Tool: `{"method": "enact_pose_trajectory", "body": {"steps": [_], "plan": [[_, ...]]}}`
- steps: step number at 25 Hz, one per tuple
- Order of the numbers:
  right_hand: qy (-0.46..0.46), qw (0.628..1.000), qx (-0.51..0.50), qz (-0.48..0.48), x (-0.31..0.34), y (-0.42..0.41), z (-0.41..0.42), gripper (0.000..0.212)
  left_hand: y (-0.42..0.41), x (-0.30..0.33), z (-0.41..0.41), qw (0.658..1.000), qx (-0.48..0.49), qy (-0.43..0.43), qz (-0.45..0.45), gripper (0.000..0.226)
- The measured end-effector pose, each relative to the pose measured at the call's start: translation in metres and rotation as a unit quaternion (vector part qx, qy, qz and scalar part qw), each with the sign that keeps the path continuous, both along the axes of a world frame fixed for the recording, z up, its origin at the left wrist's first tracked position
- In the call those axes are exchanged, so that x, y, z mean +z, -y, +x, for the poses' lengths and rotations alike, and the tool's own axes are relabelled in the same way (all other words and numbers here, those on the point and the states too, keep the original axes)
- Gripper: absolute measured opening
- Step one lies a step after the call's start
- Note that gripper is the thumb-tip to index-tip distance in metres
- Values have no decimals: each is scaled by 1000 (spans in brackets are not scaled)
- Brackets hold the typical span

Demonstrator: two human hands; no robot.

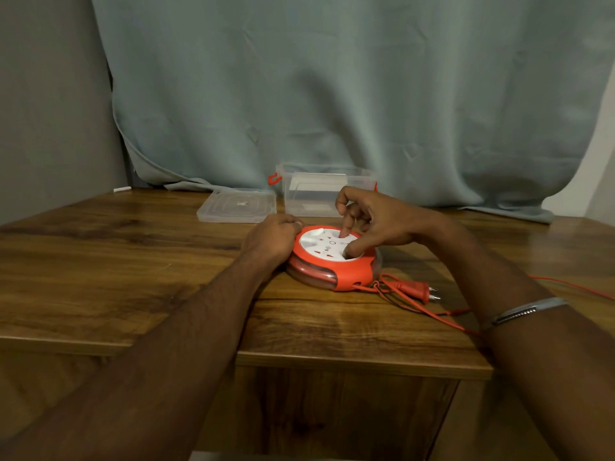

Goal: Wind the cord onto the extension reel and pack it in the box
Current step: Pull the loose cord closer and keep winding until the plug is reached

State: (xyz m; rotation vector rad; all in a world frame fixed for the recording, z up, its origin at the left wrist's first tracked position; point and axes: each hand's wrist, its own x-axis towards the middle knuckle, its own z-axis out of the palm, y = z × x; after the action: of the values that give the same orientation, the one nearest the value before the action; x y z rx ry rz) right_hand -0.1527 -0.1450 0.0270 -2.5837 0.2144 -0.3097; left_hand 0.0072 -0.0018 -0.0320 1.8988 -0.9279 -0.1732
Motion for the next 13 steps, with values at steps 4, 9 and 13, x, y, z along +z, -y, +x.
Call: {"method": "enact_pose_trajectory", "body": {"steps": [4, 9, 13], "plan": [[-5, 999, 4, -37, -1, -6, 5, 38, -1, 0, 1, 1000, -7, -10, -22, 34], [-2, 997, -7, -81, -1, -13, 3, 42, -1, -2, 4, 999, -20, -19, -28, 30], [-5, 994, -23, -110, -4, -22, 9, 47, 1, -2, 4, 999, -21, -21, -37, 29]]}}
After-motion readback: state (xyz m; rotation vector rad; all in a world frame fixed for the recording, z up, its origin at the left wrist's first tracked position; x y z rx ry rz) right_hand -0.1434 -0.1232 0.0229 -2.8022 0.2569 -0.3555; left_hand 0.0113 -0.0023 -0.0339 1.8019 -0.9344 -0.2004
